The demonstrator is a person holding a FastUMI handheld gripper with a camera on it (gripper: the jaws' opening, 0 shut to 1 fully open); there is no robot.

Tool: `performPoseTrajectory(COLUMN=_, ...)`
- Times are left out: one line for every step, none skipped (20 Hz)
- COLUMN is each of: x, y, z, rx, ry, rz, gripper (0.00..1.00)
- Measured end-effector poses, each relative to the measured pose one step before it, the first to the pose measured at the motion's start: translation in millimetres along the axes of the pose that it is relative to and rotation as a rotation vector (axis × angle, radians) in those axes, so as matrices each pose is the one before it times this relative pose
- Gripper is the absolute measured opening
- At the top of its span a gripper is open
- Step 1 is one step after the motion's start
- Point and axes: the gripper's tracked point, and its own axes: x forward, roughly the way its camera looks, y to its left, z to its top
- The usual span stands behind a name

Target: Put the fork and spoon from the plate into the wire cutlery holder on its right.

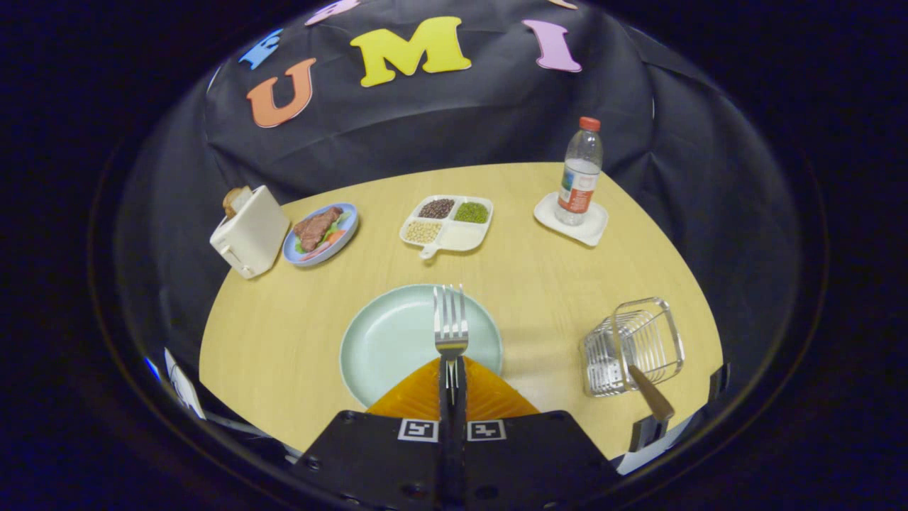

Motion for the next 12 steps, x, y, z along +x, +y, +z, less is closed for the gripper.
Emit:
performPoseTrajectory(x=-6.81, y=-10.08, z=3.10, rx=0.00742, ry=-0.01087, rz=-0.00898, gripper=0.00)
performPoseTrajectory(x=-6.32, y=-9.06, z=2.62, rx=0.00042, ry=-0.00669, rz=-0.00680, gripper=0.00)
performPoseTrajectory(x=-6.63, y=-9.12, z=1.54, rx=-0.00292, ry=-0.00464, rz=-0.01154, gripper=0.00)
performPoseTrajectory(x=-5.71, y=-8.76, z=2.59, rx=-0.00400, ry=-0.00870, rz=-0.01023, gripper=0.00)
performPoseTrajectory(x=-6.34, y=-7.24, z=3.12, rx=-0.00052, ry=-0.01313, rz=-0.00387, gripper=0.00)
performPoseTrajectory(x=-5.72, y=-7.67, z=2.97, rx=0.00458, ry=-0.01255, rz=-0.00364, gripper=0.00)
performPoseTrajectory(x=-4.26, y=-8.52, z=2.39, rx=0.01092, ry=-0.01034, rz=-0.00139, gripper=0.00)
performPoseTrajectory(x=-6.09, y=-8.45, z=3.50, rx=0.01501, ry=-0.00951, rz=0.00095, gripper=0.00)
performPoseTrajectory(x=-2.67, y=-9.91, z=2.62, rx=0.01431, ry=-0.00956, rz=-0.00331, gripper=0.00)
performPoseTrajectory(x=-2.07, y=-10.67, z=2.10, rx=0.01265, ry=-0.00572, rz=-0.00724, gripper=0.00)
performPoseTrajectory(x=-1.03, y=-10.24, z=0.90, rx=0.01248, ry=-0.00091, rz=-0.00672, gripper=0.00)
performPoseTrajectory(x=-1.04, y=-10.15, z=1.02, rx=0.01035, ry=0.00097, rz=-0.00727, gripper=0.00)
